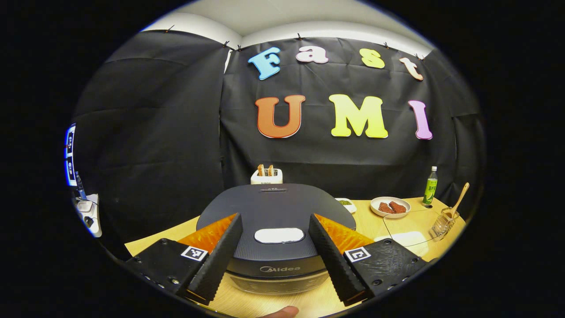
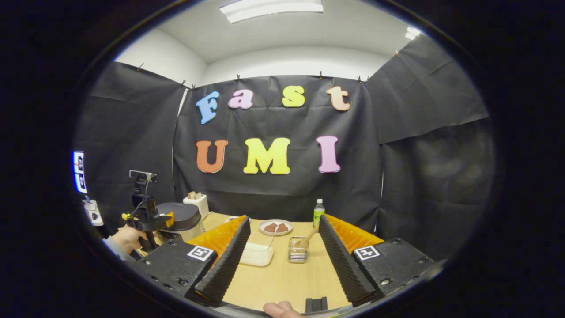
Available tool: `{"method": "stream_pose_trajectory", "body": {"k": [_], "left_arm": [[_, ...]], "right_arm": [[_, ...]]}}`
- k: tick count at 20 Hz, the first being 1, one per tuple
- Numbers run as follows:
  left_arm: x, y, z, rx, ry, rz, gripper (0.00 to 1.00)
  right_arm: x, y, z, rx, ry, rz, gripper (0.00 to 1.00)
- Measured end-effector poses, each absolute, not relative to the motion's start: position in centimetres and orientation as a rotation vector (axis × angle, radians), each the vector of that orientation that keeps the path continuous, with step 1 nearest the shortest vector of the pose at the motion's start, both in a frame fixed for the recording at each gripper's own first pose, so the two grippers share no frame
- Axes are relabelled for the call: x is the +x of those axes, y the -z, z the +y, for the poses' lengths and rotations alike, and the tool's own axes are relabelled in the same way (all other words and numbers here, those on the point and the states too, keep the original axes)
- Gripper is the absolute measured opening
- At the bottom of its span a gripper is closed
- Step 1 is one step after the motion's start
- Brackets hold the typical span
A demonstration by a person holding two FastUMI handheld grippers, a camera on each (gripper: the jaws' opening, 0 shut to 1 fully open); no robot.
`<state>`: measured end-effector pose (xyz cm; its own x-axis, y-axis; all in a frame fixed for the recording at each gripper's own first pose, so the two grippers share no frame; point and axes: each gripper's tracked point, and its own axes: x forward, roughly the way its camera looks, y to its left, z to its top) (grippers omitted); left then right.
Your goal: Close the left gripper, press the button to open the rice cooker; take a wooden spoon from the chopstick holder with the right hand, scoop a spoonful of rice and pour it into the rice cooker, then put the wooden spoon back into the chopstick holder.
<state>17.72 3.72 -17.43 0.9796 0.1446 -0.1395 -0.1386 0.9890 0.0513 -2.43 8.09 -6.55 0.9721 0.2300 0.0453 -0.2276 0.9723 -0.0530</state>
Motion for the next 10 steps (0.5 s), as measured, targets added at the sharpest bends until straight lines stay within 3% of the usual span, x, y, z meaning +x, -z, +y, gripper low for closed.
{"method": "stream_pose_trajectory", "body": {"k": [10], "left_arm": [[13.5,15.3,1.8,0.025,-0.086,0.209,0.95]], "right_arm": [[-1.0,7.1,9.2,-0.041,-0.217,0.003,1.00]]}}
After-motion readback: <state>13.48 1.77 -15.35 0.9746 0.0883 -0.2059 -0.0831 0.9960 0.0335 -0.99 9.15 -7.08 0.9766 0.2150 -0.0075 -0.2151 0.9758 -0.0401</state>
